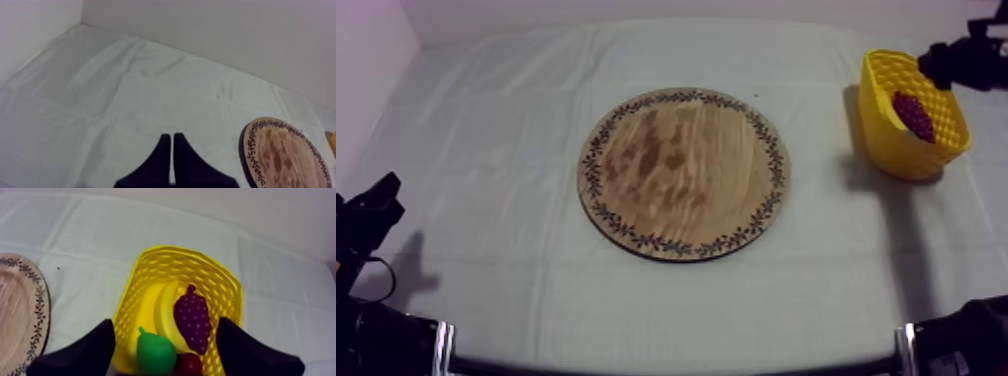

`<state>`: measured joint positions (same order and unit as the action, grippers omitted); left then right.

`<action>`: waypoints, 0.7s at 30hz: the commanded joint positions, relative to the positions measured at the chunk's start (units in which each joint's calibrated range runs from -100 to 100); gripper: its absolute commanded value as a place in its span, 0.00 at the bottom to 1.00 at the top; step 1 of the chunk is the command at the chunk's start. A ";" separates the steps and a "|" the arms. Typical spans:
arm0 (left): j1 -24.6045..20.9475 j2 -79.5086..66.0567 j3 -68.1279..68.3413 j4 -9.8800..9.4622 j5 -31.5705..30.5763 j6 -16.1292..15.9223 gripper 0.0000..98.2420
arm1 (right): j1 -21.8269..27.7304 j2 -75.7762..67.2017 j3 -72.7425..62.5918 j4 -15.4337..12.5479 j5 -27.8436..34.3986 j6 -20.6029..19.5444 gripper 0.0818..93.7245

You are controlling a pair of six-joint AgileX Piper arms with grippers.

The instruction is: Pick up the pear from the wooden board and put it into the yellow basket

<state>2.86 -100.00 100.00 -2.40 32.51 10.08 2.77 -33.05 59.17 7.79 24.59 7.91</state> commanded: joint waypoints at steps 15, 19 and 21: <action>0.00 0.00 0.00 -0.02 -0.01 0.01 0.00 | 0.82 -48.53 37.83 -21.66 -4.01 23.17 0.40; 0.00 0.00 0.00 -0.02 -0.01 0.01 0.00 | 0.36 -54.69 39.84 -15.45 1.52 16.88 0.18; 0.00 0.00 0.00 -0.02 -0.01 0.01 0.00 | -0.08 -57.52 40.17 -12.68 5.62 14.15 0.10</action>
<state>2.86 -100.00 100.00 -2.40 32.51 10.08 2.89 -85.92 99.36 -12.51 26.63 33.66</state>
